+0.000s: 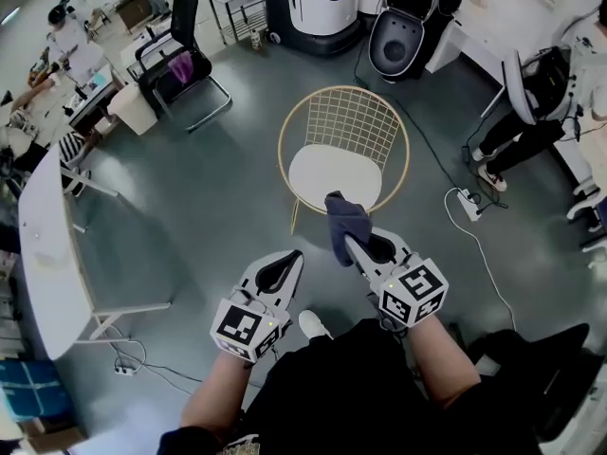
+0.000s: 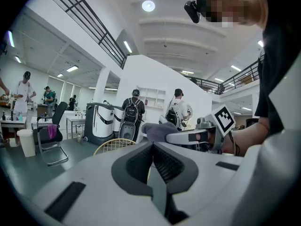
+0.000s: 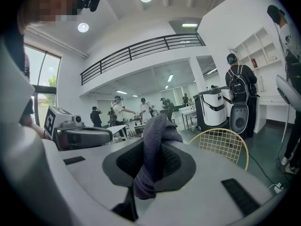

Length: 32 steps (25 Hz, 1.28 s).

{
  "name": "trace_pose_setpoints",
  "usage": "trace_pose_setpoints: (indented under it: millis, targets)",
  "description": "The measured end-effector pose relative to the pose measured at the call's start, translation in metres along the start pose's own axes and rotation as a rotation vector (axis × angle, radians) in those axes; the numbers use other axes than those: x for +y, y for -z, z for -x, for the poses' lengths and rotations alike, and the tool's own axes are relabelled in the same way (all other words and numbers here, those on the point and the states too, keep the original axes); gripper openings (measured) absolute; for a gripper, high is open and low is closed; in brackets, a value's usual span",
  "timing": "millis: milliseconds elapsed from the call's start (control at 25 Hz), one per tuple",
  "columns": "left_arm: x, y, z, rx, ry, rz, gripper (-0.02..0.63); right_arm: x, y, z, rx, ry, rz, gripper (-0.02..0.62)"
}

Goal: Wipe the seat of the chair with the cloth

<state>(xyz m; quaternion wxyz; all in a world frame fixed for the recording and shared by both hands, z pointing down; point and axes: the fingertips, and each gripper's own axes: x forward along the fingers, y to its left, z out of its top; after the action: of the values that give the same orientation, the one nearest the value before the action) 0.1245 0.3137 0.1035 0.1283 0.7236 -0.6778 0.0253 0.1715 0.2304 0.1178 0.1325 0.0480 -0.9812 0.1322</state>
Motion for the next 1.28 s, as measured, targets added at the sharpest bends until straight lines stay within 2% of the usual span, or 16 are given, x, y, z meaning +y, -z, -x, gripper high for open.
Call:
trace_pose_setpoints:
  millis: [360, 640, 880, 1280]
  targets:
    - [0.020, 0.004, 0.008, -0.007, -0.006, 0.021, 0.017, 0.009, -0.001, -0.021, 0.018, 0.002, 0.011, 0.063]
    - [0.031, 0.009, -0.003, 0.015, -0.016, 0.038, 0.017, -0.005, 0.001, -0.037, 0.032, -0.004, -0.012, 0.063]
    - [0.054, 0.011, -0.034, 0.042, -0.031, 0.048, 0.017, -0.038, 0.003, -0.066, 0.045, -0.019, -0.043, 0.063]
    - [0.105, 0.012, -0.119, 0.082, -0.026, 0.073, 0.017, -0.121, -0.005, -0.128, 0.083, -0.031, -0.094, 0.063]
